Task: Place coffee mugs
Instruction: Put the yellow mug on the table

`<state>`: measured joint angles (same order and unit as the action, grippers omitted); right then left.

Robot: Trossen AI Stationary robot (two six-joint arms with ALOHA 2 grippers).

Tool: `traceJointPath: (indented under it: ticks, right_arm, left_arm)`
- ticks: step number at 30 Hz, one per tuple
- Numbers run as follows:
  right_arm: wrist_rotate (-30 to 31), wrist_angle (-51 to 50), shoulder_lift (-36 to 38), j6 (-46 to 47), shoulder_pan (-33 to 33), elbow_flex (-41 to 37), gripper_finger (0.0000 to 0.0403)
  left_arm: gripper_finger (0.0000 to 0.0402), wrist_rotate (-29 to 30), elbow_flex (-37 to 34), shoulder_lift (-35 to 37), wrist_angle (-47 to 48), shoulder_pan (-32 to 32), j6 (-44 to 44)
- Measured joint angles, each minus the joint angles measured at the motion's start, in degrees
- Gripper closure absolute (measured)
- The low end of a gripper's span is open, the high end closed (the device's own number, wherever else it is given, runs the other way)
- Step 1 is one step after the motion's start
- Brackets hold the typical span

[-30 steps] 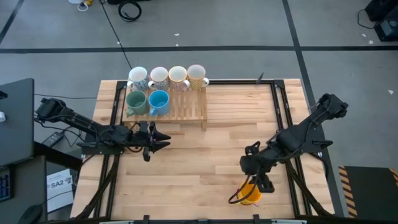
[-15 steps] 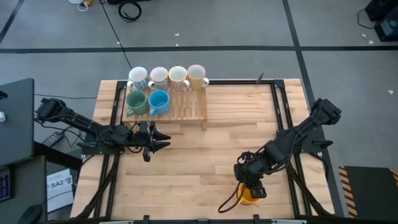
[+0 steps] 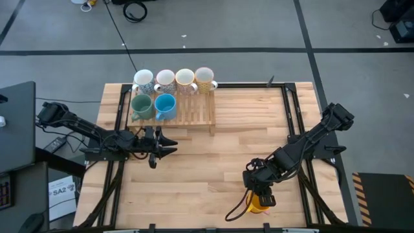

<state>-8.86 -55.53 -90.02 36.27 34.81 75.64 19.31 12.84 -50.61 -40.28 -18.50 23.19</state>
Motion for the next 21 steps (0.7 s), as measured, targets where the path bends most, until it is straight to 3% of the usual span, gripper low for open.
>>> traceJointPath:
  ticks: [14, 21]
  right_arm:
    - [0.08, 0.24, -0.07, 0.12, 0.00, 0.00, 0.0380]
    - [-0.04, 0.13, -0.09, 0.13, 0.00, 0.00, 0.0373]
  left_arm:
    - [0.0253, 0.00, 0.00, 0.00, 0.00, 0.00, 0.01]
    - [0.0253, 0.00, 0.00, 0.00, -0.01, 0.00, -1.80]
